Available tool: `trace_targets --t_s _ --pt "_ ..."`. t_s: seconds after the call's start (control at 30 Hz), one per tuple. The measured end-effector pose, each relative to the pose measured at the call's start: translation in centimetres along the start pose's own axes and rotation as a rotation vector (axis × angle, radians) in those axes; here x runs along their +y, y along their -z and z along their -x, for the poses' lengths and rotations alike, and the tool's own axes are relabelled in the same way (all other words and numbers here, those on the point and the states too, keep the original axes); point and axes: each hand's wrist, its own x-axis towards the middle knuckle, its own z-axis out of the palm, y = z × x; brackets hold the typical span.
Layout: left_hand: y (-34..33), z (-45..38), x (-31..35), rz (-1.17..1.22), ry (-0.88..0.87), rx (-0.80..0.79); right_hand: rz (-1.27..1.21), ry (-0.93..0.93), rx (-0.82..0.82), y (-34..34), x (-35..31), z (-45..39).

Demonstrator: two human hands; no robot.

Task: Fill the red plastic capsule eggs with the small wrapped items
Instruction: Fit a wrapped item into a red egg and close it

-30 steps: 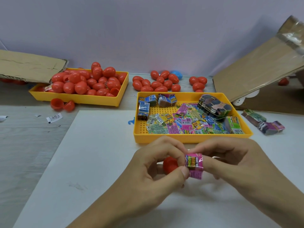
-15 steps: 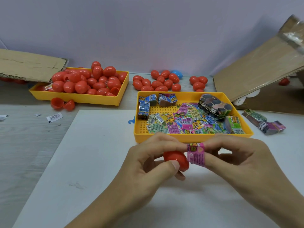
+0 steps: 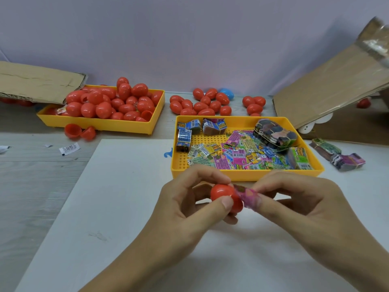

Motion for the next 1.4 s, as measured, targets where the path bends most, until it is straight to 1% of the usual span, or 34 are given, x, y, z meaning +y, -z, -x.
trace_targets --t_s 0.1,0.23,0.43,0.6,0.8,1.07,1.27,1.4 --pt "0.20 -0.04 -0.01 -0.019 0.017 0.017 -0.034 -0.028 -0.027 0.27 -0.15 0.02" --pt "0.17 -0.03 -0.03 -0.038 -0.002 0.017 0.091 -0.056 -0.012 -0.04 0.18 0.06" --pt "0.01 0.04 0.13 -0.030 -0.002 0.014 0.186 -0.092 0.033 -0.01 0.38 -0.01" --pt "-0.04 0.02 0.14 -0.043 -0.002 0.016 0.178 -0.017 0.071 -0.38 0.36 0.27" --pt "-0.04 0.04 -0.17 -0.092 0.009 0.025 0.183 0.004 0.052 -0.16 0.36 0.24" --pt "0.04 0.01 -0.30 -0.097 0.032 0.026 0.155 0.051 0.028 -0.34 0.26 0.17" --pt "0.12 -0.01 -0.47 -0.112 0.036 0.027 0.202 0.073 0.027 -0.20 0.21 0.19" --pt "0.13 0.01 -0.54 -0.113 0.028 0.028 0.306 0.123 0.036 -0.26 0.21 0.17"
